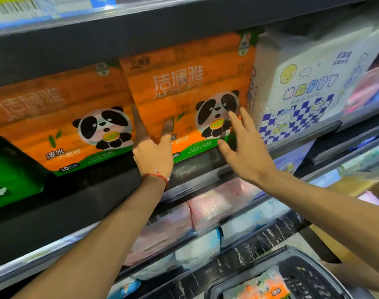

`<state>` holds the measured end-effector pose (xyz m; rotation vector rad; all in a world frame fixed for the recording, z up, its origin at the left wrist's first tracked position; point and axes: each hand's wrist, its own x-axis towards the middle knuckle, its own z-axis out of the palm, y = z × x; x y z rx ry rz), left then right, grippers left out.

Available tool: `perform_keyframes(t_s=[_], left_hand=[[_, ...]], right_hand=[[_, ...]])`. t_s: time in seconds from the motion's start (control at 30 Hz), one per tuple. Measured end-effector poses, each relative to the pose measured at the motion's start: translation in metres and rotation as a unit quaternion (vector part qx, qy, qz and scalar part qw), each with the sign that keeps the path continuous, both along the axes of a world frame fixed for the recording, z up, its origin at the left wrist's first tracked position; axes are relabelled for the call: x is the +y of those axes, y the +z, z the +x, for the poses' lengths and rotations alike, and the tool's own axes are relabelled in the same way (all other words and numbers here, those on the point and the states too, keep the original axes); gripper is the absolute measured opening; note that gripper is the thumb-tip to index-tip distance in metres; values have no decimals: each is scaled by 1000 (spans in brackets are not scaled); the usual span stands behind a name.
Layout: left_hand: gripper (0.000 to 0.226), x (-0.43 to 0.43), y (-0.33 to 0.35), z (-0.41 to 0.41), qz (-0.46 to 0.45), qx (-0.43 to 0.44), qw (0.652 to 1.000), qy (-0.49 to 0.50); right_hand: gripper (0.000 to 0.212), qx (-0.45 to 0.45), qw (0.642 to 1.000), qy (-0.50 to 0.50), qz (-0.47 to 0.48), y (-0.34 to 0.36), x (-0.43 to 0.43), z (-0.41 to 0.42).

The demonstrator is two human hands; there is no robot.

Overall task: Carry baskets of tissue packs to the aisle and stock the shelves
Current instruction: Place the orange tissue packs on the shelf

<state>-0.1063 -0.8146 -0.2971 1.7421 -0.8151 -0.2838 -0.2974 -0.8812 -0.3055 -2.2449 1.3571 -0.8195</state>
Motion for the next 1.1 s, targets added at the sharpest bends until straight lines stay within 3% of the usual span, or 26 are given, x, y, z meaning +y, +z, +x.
perform_keyframes(t_s=[0.07,0.1,0.23,0.4,0.7,0.93,1.1], left_hand=[[64,9,8,-2,-26,-23,999,-17],[71,13,9,0,-4,-40,999,-10],[60,53,11,6,171,-178,969,23],[59,119,13,1,200,-409,888,-60],[63,212,57,-22,354,-539,751,-142],[61,279,75,-22,356,-528,759,-137],[64,315,77,-25,308,-528,769,-186]], right_hand=[[72,32,999,-5,-23,4,13,-3],[70,60,997,-9,-46,7,20,-5],[64,170,979,8,-117,25,52,-6],[58,238,963,14,-122,38,93,-7],[55,291,950,78,-74,59,182,-16],[54,273,954,86,-91,76,251,-41],[65,294,949,63,-96,81,307,-49]])
